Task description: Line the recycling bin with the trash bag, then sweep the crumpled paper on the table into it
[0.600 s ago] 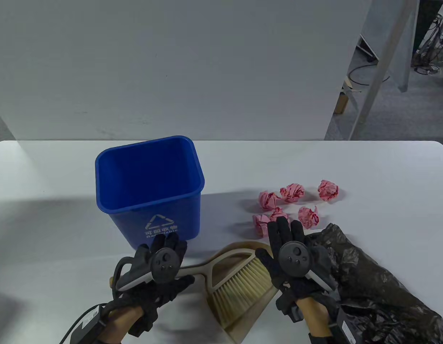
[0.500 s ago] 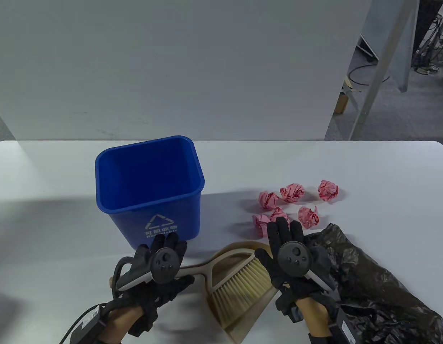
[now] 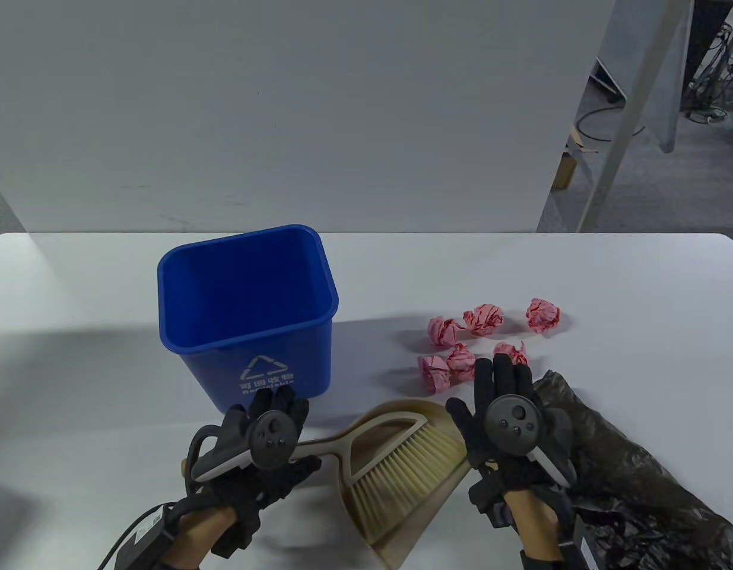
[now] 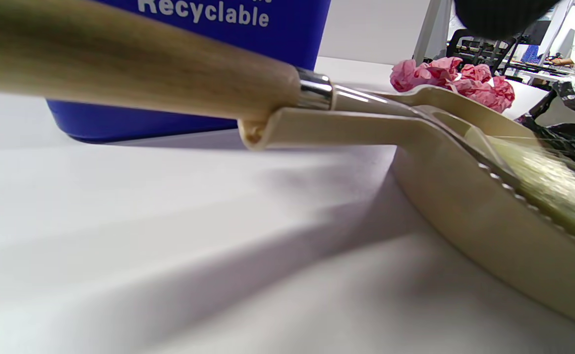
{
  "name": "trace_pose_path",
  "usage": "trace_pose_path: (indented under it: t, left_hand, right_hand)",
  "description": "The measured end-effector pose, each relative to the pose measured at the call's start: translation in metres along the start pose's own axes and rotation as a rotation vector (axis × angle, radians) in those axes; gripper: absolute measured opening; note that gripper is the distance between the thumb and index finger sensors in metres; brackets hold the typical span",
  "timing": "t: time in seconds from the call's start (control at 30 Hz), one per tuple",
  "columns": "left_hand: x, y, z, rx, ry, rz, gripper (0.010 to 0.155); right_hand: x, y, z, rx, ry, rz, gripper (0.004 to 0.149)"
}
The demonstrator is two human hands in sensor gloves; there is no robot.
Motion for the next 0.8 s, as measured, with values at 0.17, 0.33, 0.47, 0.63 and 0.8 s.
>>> trace_pose_path:
  t: [0.17,0.33,0.47,0.63,0.8]
  left_hand:
    - [0.002,0.0,0.001,-0.009,0.001,0.007,0.089]
    - [0.002,0.0,0.001,-0.016,0.006,0.01,0.089]
    - [0.003,-0.001,0.002,-0.028,0.004,0.011,0.089]
    - [0.003,-0.001,0.002,-0.041,0.007,0.012,0.088]
    - [0.003,0.0,0.002,-0.037,0.011,0.013,0.088]
  right_hand:
    - [-0.032,-0.007,-0.01,0.135,0.041,-0.218,0.082]
    - [-0.07,-0.011,-0.036,0.368,0.144,-0.442,0.084]
    - [-0.094,-0.009,-0.056,0.495,0.179,-0.587,0.082]
    - [-0.096,-0.016,-0.063,0.462,0.461,-0.629,0.066]
    - [-0.101,-0.019,-0.051,0.307,0.374,-0.668,0.04]
Point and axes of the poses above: the tracker on the back of each hand, its own x axis roughly to the thumb side, its own y axis roughly from the fingertips to the wrist, z = x × y, the point moved 1 cm from there along -y, roughly from the wrist to the fingertips, and after that the axes turned 9 degrees about -x, right-handed, at the moved point
